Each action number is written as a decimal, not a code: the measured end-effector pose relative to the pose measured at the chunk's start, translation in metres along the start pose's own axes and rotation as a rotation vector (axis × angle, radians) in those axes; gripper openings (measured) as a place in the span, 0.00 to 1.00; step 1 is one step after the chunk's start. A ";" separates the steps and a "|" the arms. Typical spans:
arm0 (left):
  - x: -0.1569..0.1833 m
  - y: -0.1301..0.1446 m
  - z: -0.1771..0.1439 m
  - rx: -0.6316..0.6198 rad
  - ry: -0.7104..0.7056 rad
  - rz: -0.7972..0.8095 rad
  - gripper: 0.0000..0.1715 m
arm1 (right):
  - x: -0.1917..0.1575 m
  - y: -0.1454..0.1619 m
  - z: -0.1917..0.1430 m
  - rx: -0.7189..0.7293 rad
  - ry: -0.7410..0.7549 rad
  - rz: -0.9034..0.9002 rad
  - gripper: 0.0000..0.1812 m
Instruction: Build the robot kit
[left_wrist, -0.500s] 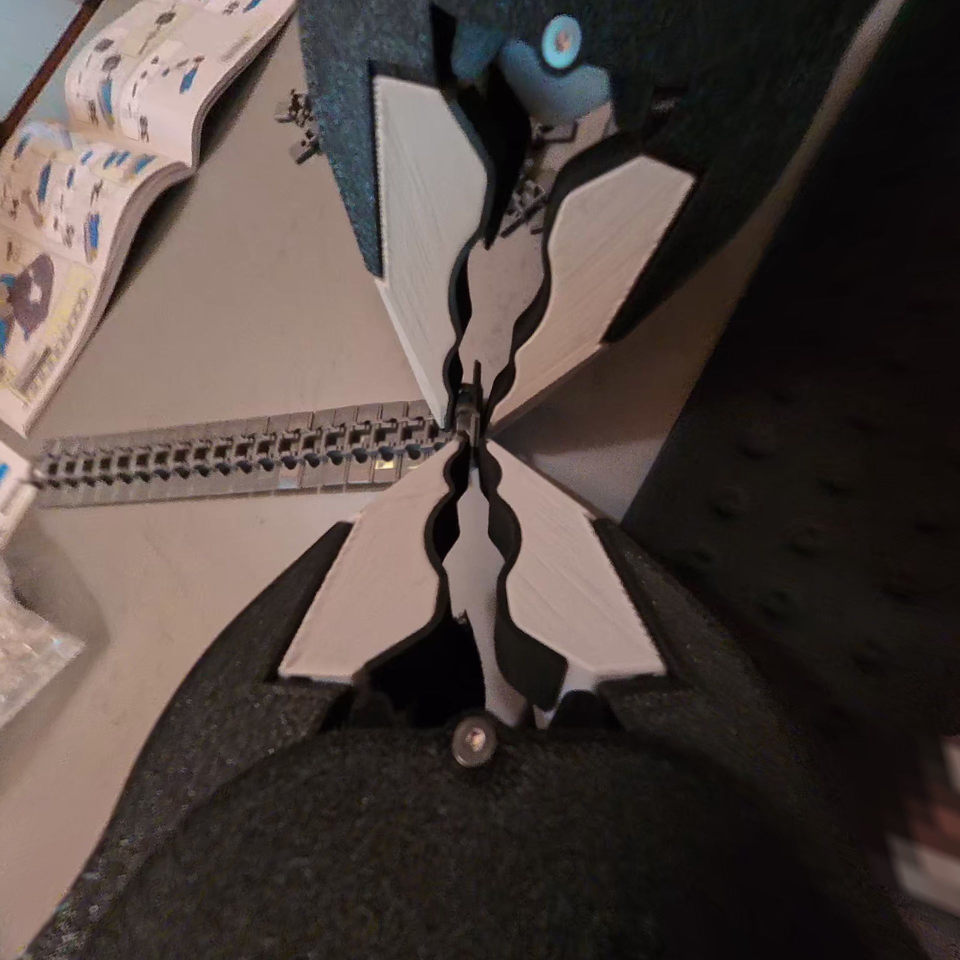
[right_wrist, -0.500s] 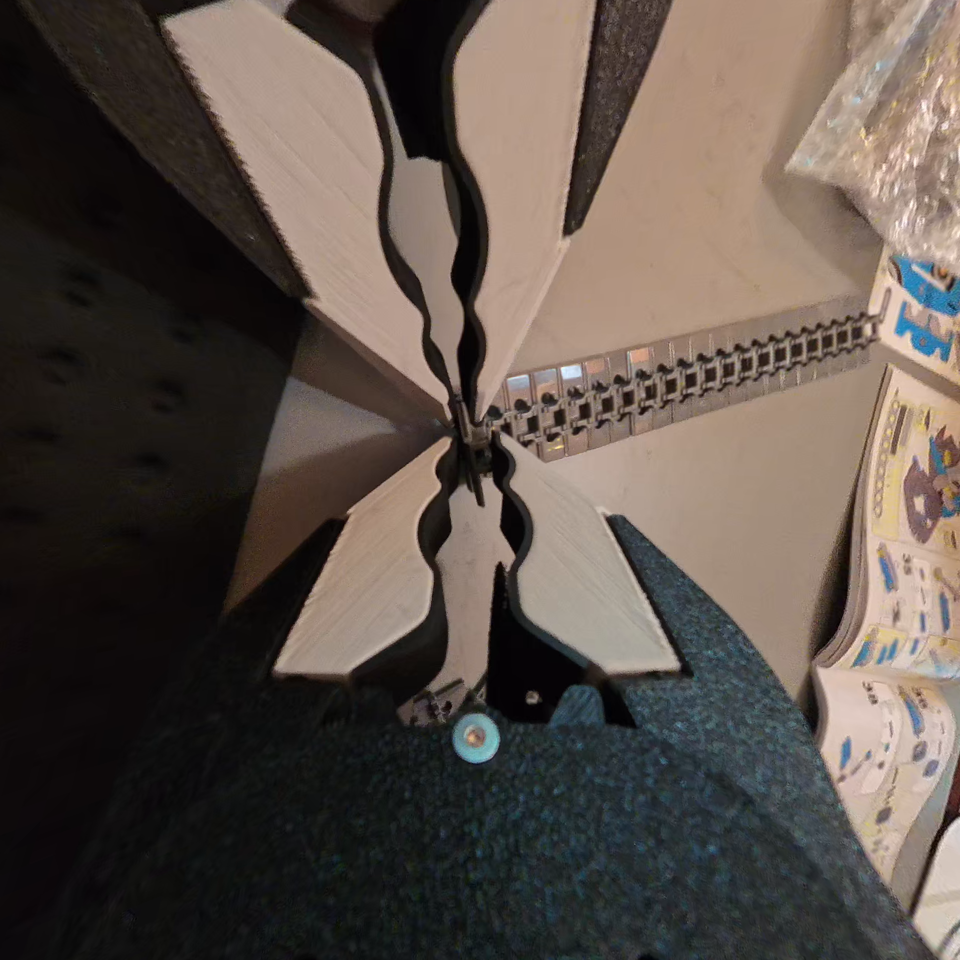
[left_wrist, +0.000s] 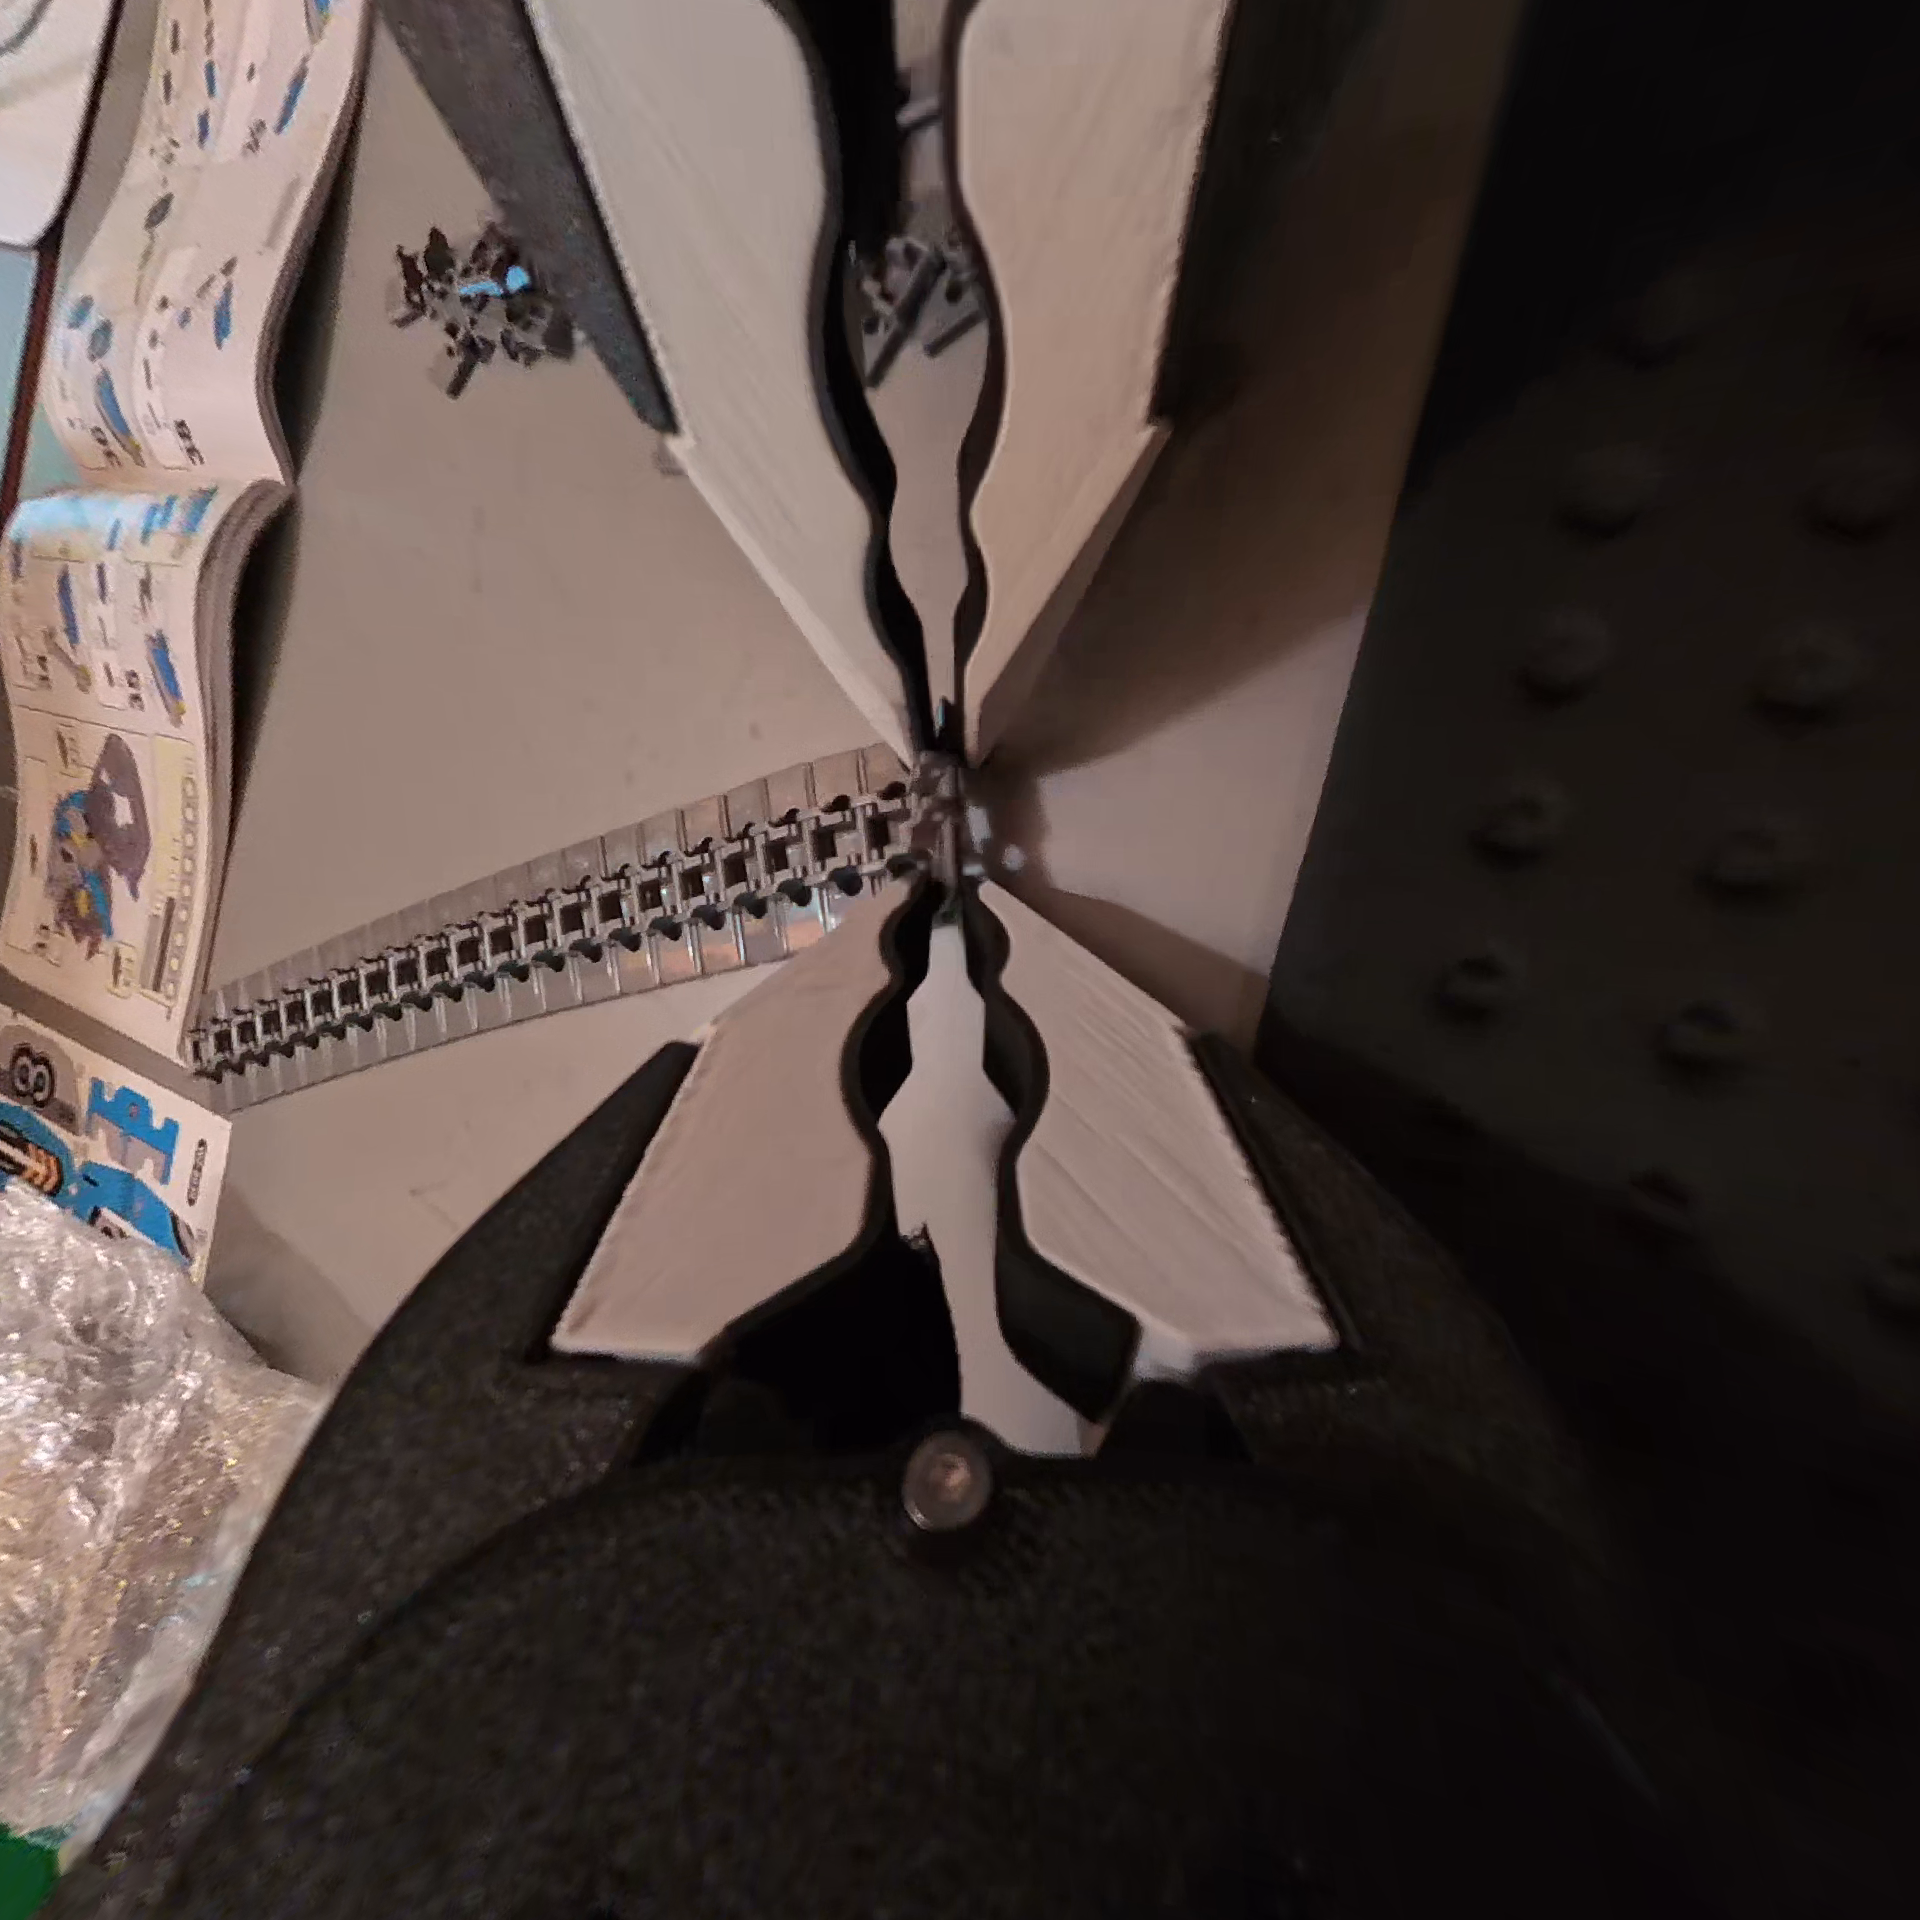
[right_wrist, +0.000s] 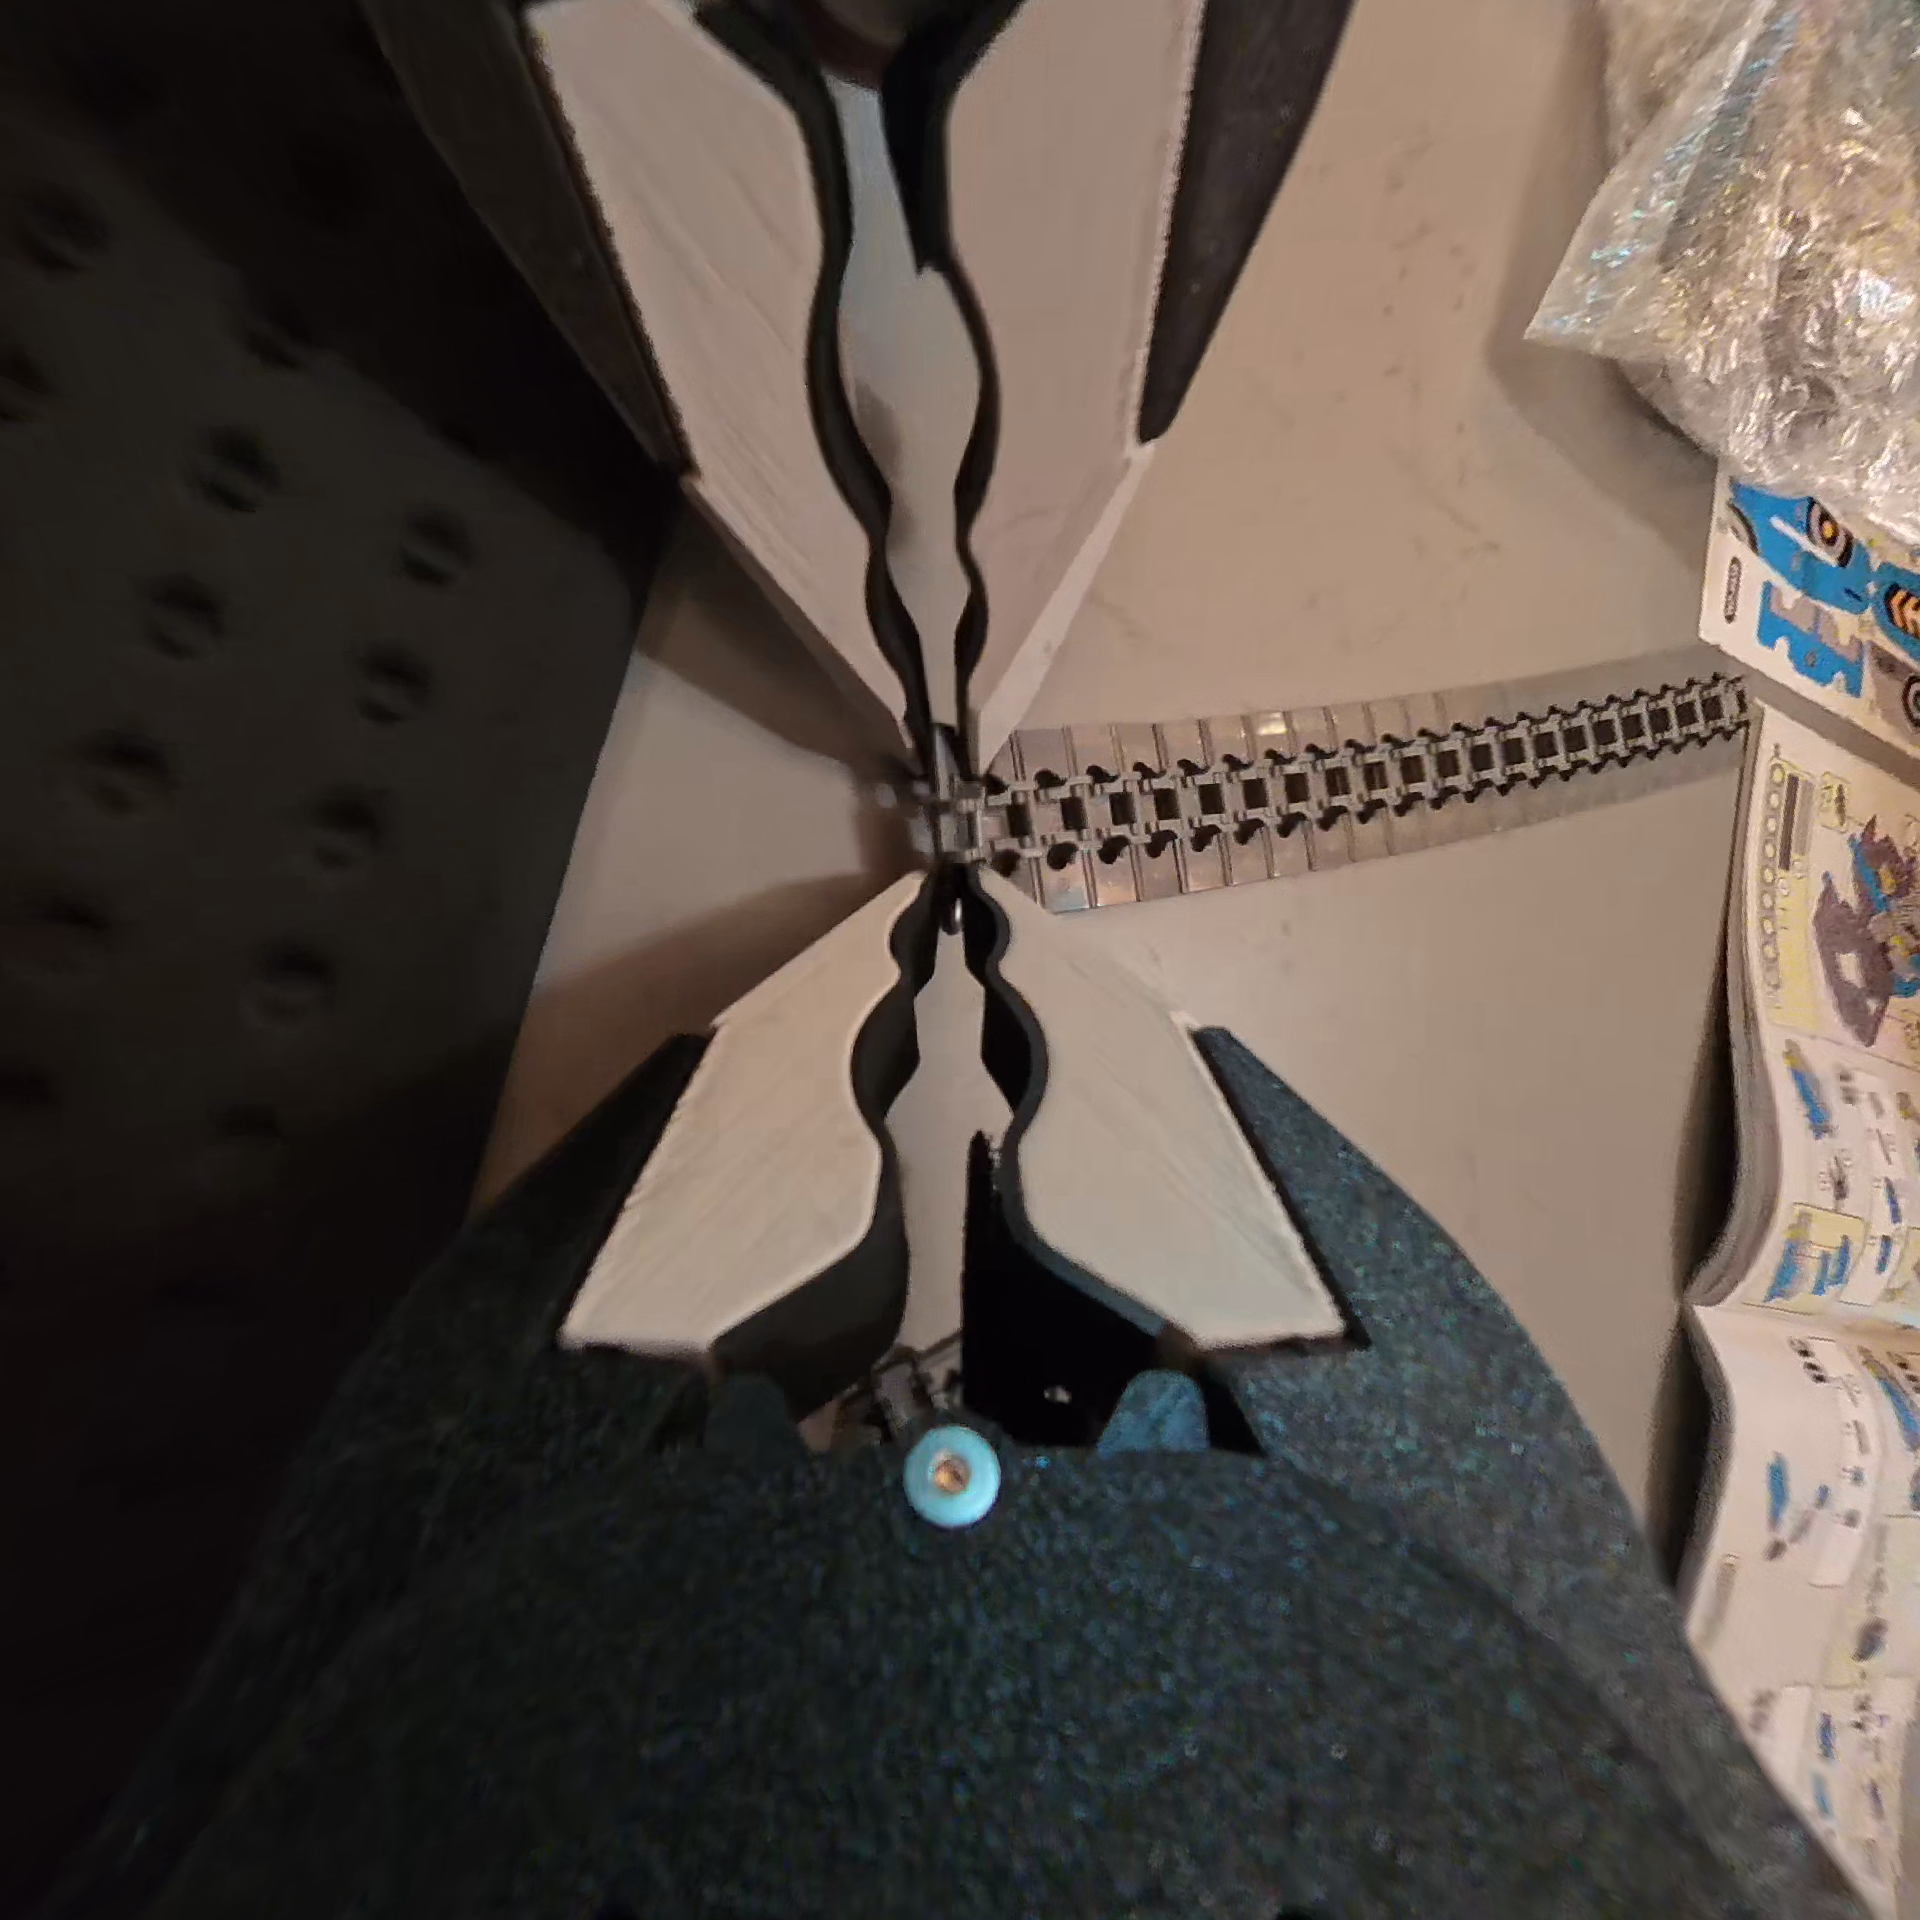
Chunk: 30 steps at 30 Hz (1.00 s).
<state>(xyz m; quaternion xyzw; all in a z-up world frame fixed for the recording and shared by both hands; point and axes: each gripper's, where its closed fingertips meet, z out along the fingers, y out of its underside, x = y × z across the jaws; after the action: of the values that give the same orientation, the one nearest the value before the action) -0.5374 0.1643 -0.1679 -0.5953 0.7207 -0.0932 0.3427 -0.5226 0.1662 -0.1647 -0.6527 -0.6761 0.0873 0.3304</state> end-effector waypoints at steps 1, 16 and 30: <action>0.000 0.001 -0.002 -0.008 0.008 -0.018 0.06 | 0.000 0.000 0.000 -0.010 0.007 -0.019 0.02; 0.001 -0.008 -0.029 0.104 0.180 -0.281 0.05 | -0.007 -0.020 -0.018 0.104 -0.105 0.235 0.11; 0.001 0.001 -0.005 0.063 0.214 -0.329 0.00 | 0.000 -0.005 0.006 0.021 -0.080 0.345 0.00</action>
<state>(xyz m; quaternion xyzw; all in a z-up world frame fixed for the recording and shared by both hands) -0.5416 0.1618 -0.1652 -0.6809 0.6427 -0.2331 0.2628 -0.5303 0.1674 -0.1671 -0.7514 -0.5659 0.1757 0.2904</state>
